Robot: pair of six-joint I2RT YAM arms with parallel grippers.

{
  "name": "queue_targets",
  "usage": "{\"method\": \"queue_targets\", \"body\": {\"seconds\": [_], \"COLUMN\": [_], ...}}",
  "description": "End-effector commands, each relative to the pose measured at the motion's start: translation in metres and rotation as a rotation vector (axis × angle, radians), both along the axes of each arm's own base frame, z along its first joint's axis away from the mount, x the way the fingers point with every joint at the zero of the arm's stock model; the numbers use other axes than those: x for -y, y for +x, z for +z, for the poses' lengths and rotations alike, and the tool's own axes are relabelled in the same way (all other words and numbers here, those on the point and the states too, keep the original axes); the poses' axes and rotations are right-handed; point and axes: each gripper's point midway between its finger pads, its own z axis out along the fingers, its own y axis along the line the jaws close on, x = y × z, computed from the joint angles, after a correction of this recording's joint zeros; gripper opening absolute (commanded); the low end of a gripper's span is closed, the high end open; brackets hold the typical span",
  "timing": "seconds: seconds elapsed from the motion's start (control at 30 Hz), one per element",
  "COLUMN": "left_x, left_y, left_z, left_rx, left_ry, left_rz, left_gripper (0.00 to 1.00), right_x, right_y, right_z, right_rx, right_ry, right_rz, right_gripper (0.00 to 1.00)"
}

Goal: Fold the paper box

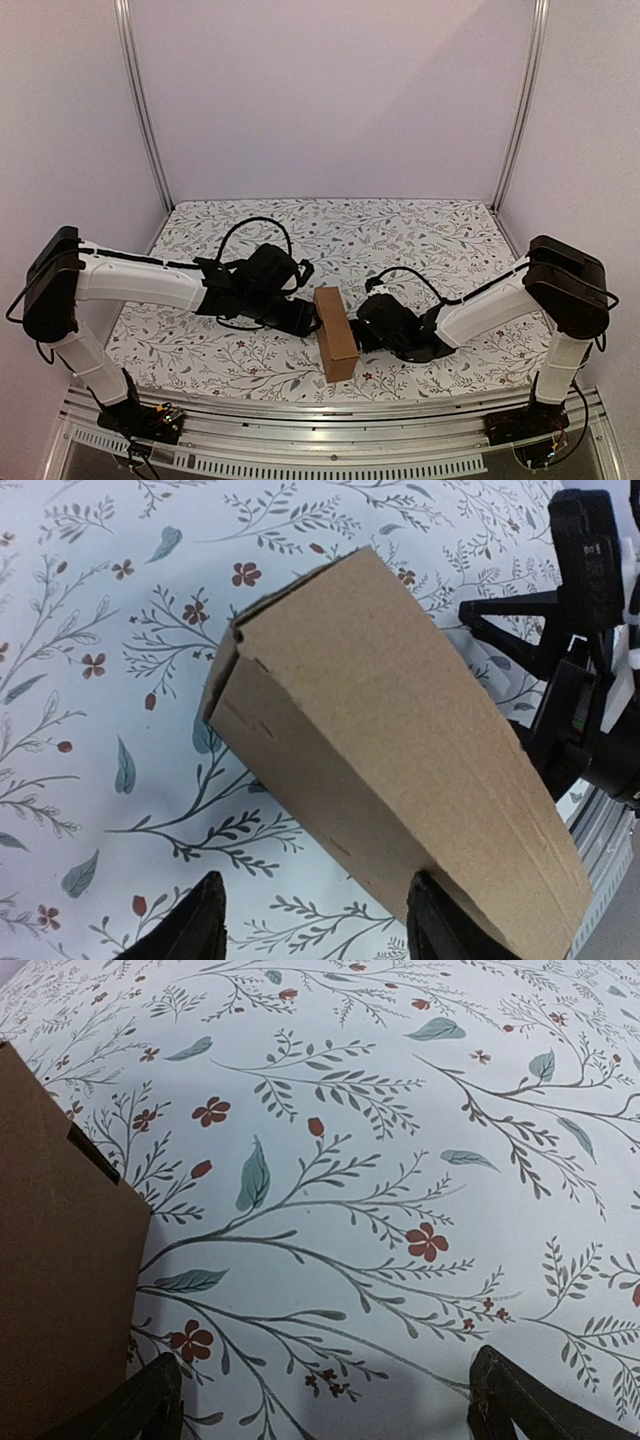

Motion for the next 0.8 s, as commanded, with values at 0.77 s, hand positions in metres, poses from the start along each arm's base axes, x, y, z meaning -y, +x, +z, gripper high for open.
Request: {"method": "queue_targets", "body": {"seconds": [0.77], "left_x": [0.07], "left_y": [-0.001], "left_z": [0.022], "left_rx": [0.004], "left_ry": [-0.084], "left_rz": [-0.123], "left_gripper": [0.62], "right_x": [0.113], "right_y": [-0.028], "right_z": [0.001], "right_rx": [0.008], "right_ry": [-0.443], "right_rz": [-0.044], "right_gripper": [0.99]}}
